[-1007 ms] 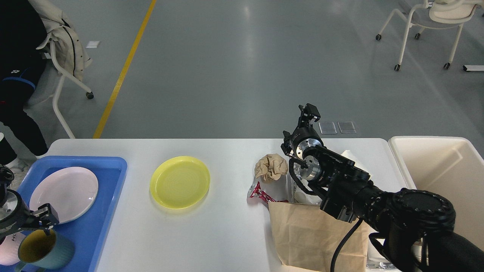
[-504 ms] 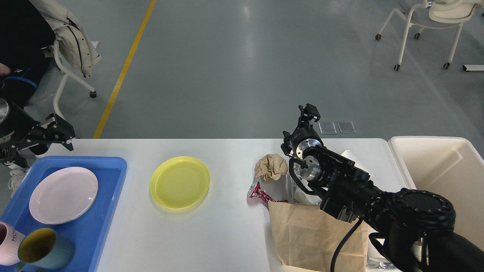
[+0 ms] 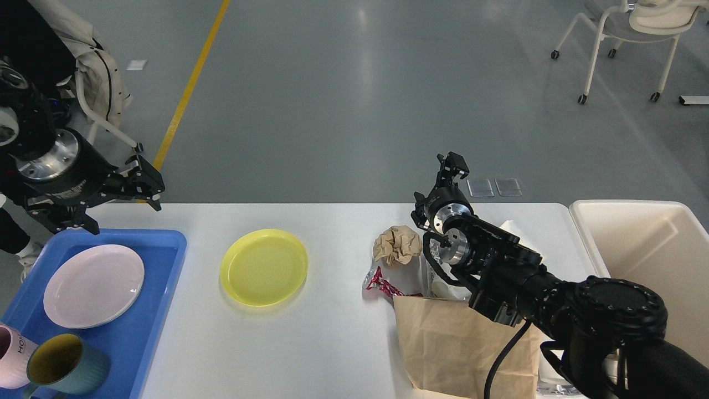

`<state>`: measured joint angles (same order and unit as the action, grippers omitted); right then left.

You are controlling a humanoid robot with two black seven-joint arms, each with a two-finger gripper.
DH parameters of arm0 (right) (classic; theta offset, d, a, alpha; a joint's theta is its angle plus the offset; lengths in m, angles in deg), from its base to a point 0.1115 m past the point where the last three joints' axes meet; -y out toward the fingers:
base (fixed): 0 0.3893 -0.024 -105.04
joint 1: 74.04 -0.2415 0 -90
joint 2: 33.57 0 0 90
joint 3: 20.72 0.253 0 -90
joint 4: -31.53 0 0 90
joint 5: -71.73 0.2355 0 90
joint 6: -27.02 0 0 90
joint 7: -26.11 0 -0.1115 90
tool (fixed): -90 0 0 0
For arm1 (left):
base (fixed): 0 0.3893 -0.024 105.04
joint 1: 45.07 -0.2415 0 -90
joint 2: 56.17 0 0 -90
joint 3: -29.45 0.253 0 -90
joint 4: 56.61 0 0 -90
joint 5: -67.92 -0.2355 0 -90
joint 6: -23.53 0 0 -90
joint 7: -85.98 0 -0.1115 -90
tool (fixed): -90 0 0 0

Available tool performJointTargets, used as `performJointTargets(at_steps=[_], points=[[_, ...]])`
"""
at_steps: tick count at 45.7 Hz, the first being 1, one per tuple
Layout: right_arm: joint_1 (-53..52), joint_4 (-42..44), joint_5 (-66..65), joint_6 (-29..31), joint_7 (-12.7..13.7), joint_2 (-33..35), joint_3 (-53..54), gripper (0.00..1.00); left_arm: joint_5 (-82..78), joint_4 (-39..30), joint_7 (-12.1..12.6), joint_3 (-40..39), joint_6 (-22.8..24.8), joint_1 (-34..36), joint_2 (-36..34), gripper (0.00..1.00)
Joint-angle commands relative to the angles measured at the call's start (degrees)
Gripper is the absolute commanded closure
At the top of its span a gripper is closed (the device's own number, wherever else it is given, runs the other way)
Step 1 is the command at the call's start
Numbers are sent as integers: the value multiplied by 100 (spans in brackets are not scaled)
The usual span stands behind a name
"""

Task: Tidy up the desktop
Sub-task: 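Move the left gripper to the rim of the yellow plate, then grip the yellow plate rim with the left gripper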

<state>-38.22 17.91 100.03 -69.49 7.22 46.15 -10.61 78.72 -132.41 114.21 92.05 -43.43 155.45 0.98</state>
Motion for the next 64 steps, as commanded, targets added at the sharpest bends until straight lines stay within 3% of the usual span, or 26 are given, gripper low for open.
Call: performJointTargets(at_steps=[1,20,39,44,51,64], points=[[4,9,0,0,0,0,0,0,45,3,42,-203,-1309,-873,665,5],[-5,0,0,0,0,0,0,0,-16,266,-107,-818,-3147,-2544,1342,9],[-5,0,0,0,0,0,0,0,-86,1242,-64,-1785,-3192,-3476,1448,10],[-5,0,0,0,0,0,0,0,-244,1637,-64,-1830,-3218,-3731,1658,18],[-5,0,0,0,0,0,0,0,-289,2059,-99,-1943,-3218,-3986,1799,19],[-5,0,0,0,0,0,0,0,-289,2464,-116,-2331,-3227,-4276,2010,30]])
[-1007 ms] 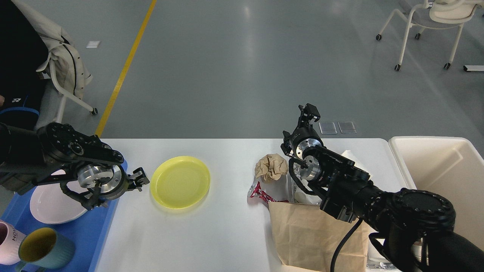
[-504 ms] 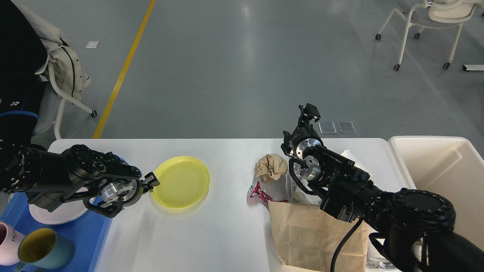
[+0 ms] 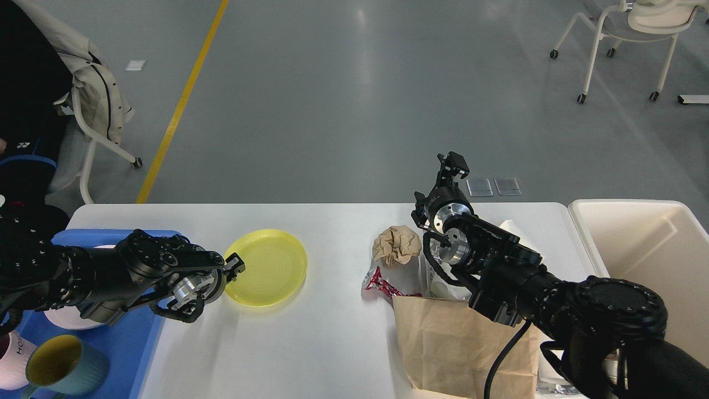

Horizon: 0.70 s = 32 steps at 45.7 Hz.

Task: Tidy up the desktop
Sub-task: 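Grip the yellow plate rim with the left gripper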

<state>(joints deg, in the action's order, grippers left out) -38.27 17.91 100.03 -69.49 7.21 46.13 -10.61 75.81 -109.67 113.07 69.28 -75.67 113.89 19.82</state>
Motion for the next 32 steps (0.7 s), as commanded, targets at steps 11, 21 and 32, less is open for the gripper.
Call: performJointTargets(at_steps=[11,21,32], points=[[0,0,0,0,0,2,0,0,-7,269,-2,-54,-3,-225,241,49],[0,0,0,0,0,2,0,0,2,322,-2,-72,-3,-252,241,66],[0,0,0,0,0,-7,0,0,2,331,-11,-72,-3,-261,241,80]])
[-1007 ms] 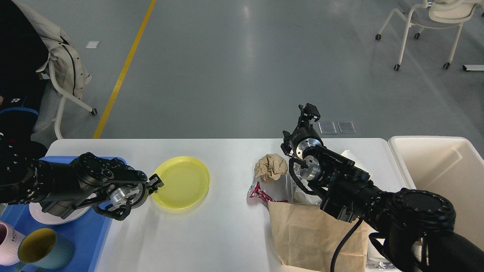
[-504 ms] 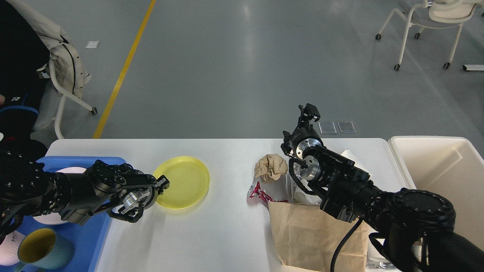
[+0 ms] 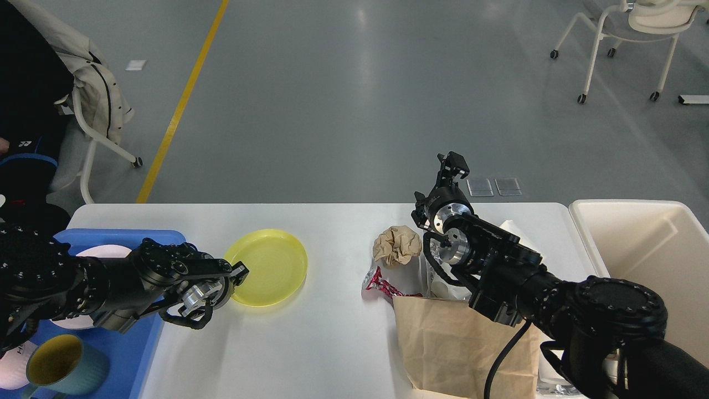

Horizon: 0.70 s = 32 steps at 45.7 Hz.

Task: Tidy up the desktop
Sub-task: 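Grip the yellow plate rim with the left gripper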

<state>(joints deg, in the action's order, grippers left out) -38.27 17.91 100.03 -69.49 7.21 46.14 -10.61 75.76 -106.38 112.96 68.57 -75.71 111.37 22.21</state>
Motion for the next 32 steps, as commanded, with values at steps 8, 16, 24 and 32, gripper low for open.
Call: performJointTargets(at_steps=[8,16,24,32], points=[[0,0,0,0,0,1,0,0,-1,11,0,-71,0,-8,11,95],[0,0,0,0,0,1,0,0,-1,11,9,-71,0,-17,19,100],[0,0,0,0,0,1,0,0,-1,11,35,-71,-158,-52,19,100],[0,0,0,0,0,1,0,0,-1,11,88,-71,-219,-52,19,100]])
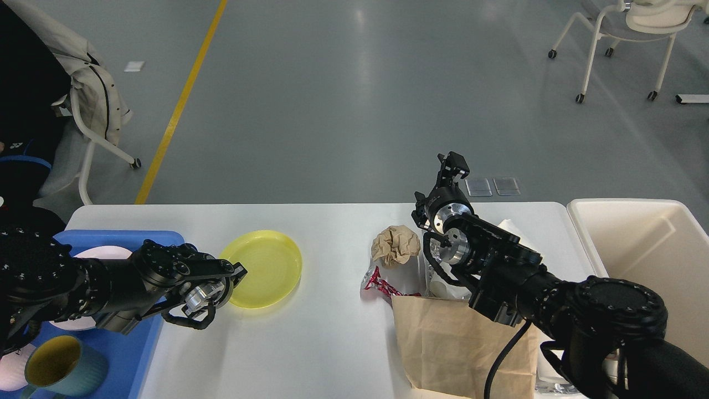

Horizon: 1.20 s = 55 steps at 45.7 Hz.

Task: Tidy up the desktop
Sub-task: 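Grip the yellow plate rim with the left gripper, then lift the yellow plate with the left gripper over the blue tray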

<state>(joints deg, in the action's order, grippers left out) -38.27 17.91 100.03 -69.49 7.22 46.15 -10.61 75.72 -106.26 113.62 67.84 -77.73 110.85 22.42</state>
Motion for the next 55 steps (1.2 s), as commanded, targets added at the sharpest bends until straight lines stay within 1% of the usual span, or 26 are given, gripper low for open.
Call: performJointTargets(at_steps=[1,12,18,21,27,32,39,44,49,51,55], points=[[0,0,0,0,0,0,0,0,2,-1,22,2,-17,0,-1,100],[0,0,0,0,0,0,0,0,2,-80,48,-7,-8,87,-19,100],[0,0,0,0,0,0,0,0,11,-185,162,-16,45,254,-19,100],[0,0,0,0,0,0,0,0,11,-404,233,-59,106,386,-72,100],[0,0,0,0,0,0,0,0,11,-984,514,-104,176,729,-282,100],[0,0,0,0,0,0,0,0,11,-1599,856,-130,185,1124,-616,100],[0,0,0,0,0,0,0,0,11,-2022,1208,-130,185,1546,-871,100],[0,0,0,0,0,0,0,0,11,-2285,1366,-130,211,1818,-1135,100],[0,0,0,0,0,0,0,0,11,-2690,1560,-130,483,2310,-1573,100],[0,0,0,0,0,0,0,0,11,-2795,1665,-130,729,2512,-1785,100],[0,0,0,0,0,0,0,0,11,-2805,1727,-130,1361,2925,-2145,100]])
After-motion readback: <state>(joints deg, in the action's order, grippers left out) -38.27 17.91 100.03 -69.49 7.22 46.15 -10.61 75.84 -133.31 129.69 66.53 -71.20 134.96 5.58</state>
